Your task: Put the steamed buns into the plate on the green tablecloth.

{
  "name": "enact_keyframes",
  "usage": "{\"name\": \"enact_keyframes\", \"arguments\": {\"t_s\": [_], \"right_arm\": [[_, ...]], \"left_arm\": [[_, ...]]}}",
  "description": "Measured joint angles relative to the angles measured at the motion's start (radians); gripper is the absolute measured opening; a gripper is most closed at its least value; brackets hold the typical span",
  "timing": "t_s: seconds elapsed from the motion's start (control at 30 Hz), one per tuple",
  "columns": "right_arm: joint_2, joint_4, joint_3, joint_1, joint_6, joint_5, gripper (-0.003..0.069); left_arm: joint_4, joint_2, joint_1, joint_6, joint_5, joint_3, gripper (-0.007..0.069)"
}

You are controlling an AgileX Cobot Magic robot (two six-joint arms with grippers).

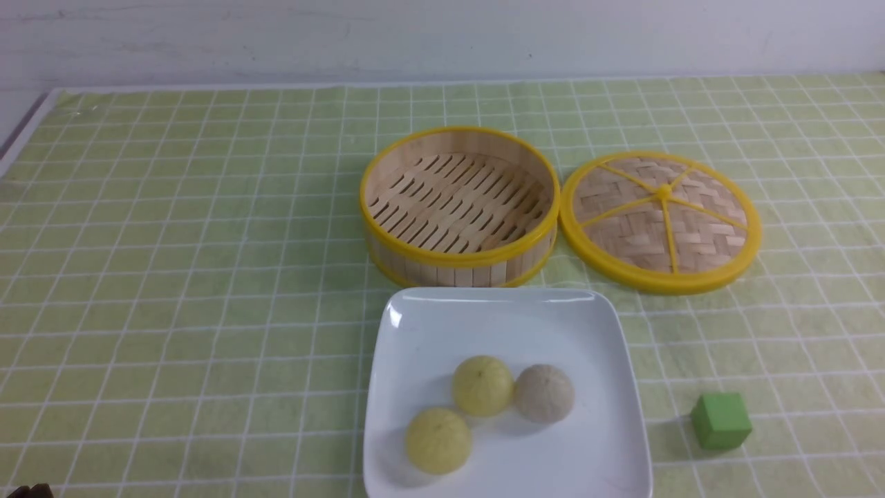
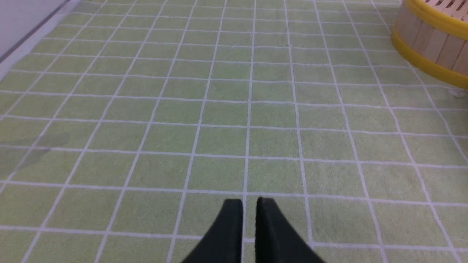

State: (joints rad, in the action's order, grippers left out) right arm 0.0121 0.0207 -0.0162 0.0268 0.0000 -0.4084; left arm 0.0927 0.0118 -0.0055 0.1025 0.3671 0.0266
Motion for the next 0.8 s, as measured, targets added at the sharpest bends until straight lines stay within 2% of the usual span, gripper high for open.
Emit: {"name": "enact_keyframes", "arguments": {"t_s": [0.8], "right_arm": [[0.000, 0.000, 0.000, 0.000, 0.000, 0.001, 0.0190]], "left_arm": [[0.002, 0.000, 0.000, 0.000, 0.001, -0.001, 0.0108]]}}
